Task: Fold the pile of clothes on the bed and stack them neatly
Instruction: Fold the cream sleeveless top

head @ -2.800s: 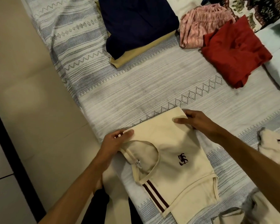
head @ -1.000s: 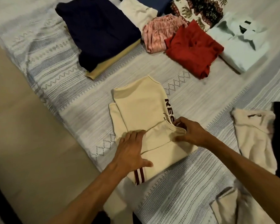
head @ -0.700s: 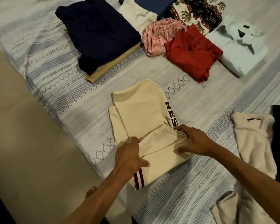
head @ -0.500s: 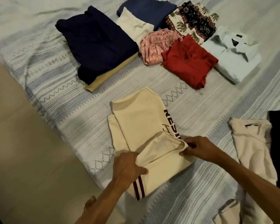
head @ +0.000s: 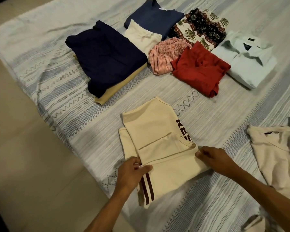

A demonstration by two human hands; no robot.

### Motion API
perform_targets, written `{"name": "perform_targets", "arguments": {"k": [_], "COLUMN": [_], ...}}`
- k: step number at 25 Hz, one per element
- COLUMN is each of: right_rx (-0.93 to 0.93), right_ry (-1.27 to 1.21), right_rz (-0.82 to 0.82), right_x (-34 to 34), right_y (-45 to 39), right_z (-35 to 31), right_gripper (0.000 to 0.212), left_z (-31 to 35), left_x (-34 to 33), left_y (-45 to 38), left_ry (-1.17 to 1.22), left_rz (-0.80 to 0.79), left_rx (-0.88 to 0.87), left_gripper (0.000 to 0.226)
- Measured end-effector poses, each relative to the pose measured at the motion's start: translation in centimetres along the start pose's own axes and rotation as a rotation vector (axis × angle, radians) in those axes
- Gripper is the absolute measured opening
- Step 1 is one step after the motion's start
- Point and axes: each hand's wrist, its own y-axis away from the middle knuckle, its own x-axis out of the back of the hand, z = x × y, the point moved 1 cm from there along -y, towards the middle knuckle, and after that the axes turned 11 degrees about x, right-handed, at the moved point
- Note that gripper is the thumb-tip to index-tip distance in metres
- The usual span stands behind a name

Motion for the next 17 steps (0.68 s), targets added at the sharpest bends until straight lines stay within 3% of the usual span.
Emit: {"name": "perform_targets", "arguments": {"k": [1, 4, 7, 9, 11, 14, 17], "right_rx": [0.002, -0.056, -0.074, -0.058, -0.029, -0.026, -0.055], "right_ry": [0.043, 0.093, 0.194, 0.166, 0.047, -0.222, -0.430], "right_rz": [-0.042, -0.155, -0.189, -0.072, 0.050, 0.133, 0.200], "right_x": [-0.2, 0.2, 1.8, 3.0, 4.0, 4.5, 3.6], "right_y": [-0.1, -0.6, -1.8, -3.9, -7.0, -12.1, -17.2], "right_z": [0.3, 0.2, -1.2, -3.3, -5.5, -8.6, -11.0], "right_gripper": [0.049, 0.043, 0.057, 0.051, 0.058, 0.074, 0.073], "left_z": [-0.1, 0.1, 1.9, 4.1, 6.8, 11.4, 13.7], "left_x": [0.0, -0.2, 1.1, 3.0, 4.8, 6.6, 7.0], "left_y": [-0.1, -0.1, 0.4, -0.2, -2.9, -8.7, -12.7], "left_ry": [-0.015, -0.081, -0.145, -0.144, -0.159, -0.348, -0.381], "left_rz": [0.007, -0.001, 0.080, 0.216, 0.332, 0.334, 0.275], "left_rx": [-0.002, 0.007, -0.052, -0.211, -0.341, -0.254, -0.171], "left_gripper": [0.032, 0.036, 0.038, 0.038, 0.061, 0.107, 0.108]}}
